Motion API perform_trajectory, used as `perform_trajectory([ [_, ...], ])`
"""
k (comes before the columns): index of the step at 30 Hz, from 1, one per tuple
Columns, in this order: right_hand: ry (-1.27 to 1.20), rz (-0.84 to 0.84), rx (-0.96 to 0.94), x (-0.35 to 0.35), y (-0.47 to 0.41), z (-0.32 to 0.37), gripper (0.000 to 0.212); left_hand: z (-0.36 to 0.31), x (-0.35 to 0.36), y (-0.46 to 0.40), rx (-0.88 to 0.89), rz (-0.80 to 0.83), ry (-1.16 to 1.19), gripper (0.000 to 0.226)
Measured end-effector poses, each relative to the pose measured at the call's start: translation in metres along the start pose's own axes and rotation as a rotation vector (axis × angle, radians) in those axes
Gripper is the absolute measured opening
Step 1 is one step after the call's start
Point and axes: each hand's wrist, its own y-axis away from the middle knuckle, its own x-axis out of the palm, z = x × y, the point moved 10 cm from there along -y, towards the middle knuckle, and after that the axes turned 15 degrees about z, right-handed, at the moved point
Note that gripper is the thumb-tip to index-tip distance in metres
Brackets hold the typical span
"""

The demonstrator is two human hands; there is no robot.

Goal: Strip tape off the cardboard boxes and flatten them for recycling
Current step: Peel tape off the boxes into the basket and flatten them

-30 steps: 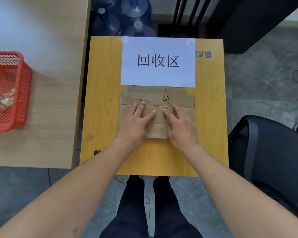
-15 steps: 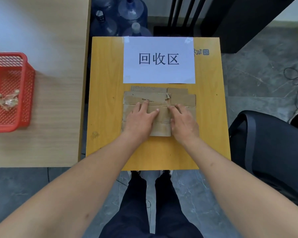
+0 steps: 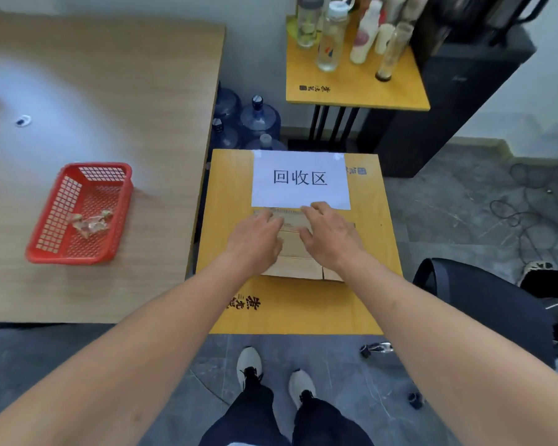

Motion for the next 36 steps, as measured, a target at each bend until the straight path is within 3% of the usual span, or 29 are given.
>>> perform_trajectory([
  [8,0.066,-0.131,-0.205,-0.091,0.053,0.098,0.055,0.034,-0.104,0.119,-0.217,-0.274,-0.004,0.054],
  [16,0.209,-0.225,-0.506,-0.124,0.096,0.234,0.047,0.1,-0.139,0.253,-0.455,-0.427,0.031,0.052],
  [24,0.186,-0.1,-0.65,-0.076,0.098,0.401,0.047,0.217,-0.126,0.371,-0.649,-0.468,0.127,0.054],
  [26,0.154,-0.062,-0.687,-0.054,0.089,0.448,0.057,0.258,-0.117,0.396,-0.69,-0.465,0.142,0.055],
  [36,0.243,0.01,-0.793,0.036,0.067,0.695,0.047,0.48,-0.072,0.514,-0.757,-0.41,0.23,0.055],
])
